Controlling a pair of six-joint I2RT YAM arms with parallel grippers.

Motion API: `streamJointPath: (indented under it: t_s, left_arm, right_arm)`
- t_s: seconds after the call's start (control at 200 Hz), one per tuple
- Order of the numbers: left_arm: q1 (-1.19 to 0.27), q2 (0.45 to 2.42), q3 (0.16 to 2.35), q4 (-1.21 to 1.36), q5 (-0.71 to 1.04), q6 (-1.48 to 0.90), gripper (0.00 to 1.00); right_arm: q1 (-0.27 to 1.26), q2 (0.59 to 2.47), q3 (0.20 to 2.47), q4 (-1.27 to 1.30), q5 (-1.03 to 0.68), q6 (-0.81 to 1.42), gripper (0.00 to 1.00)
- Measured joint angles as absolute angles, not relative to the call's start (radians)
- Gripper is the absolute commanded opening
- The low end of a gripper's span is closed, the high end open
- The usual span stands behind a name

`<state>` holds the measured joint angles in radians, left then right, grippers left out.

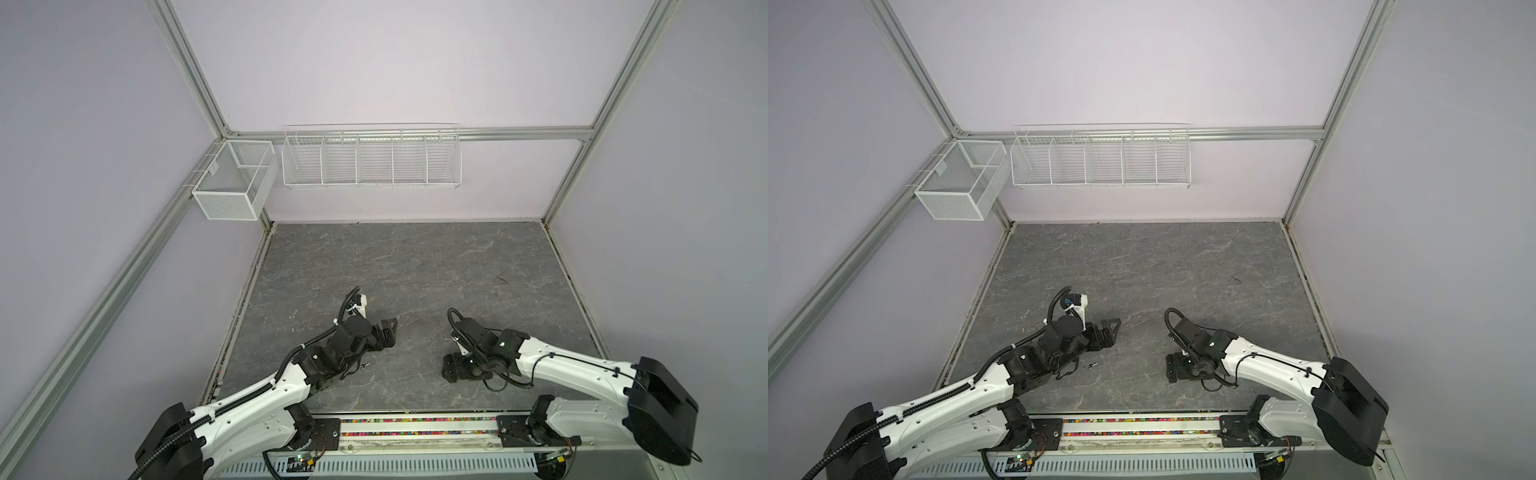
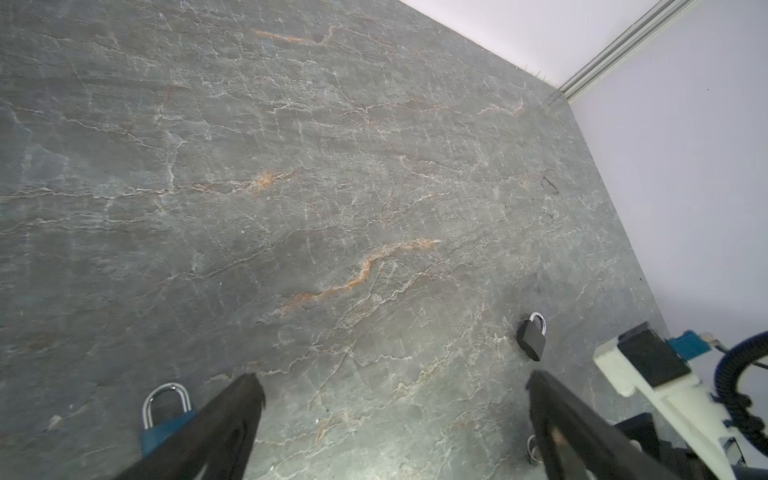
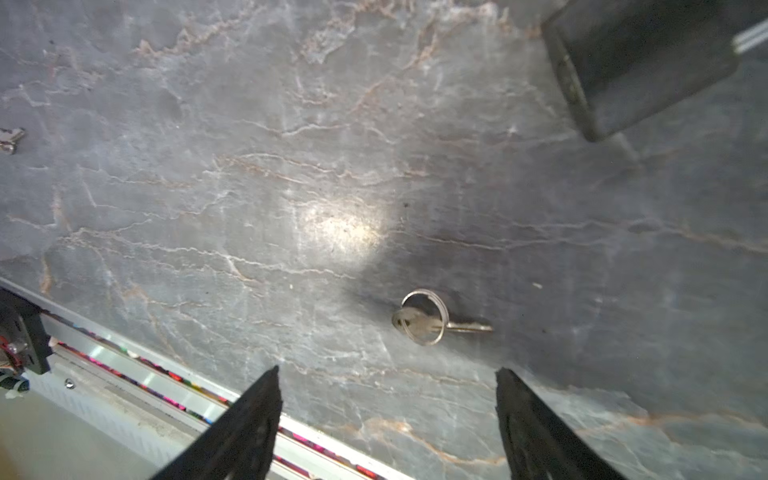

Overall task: Unlock with the key
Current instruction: 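Move the right gripper toward the silver key while the left gripper approaches the black padlock, then lower the right gripper onto the silver key ring and close on it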

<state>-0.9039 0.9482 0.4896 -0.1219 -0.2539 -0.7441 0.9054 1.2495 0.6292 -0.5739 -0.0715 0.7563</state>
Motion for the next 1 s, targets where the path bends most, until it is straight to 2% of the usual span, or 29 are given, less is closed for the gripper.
streamJointPath:
  t_s: [0.13,0.385,1.0]
  left_arm:
    - [-0.904,0.945,0.49,-0.13,-0.26,-0.739,0.99]
    - [-0.904,0.912,0.49,-0.133,-0.282,-0.725,0.99]
    - [-0.904,0.869,0.483,-0.141,-0.307,-0.725,0.99]
  right_arm:
    - [0.914,1.286,0.631,-0.562,-0.067,0.757,0.64]
    - [0.915,1.306,0.638,-0.551,-0.045,0.759,0.56]
    - [0.94,1.377,0.714,-0.533,-0.038,0.74,0.52]
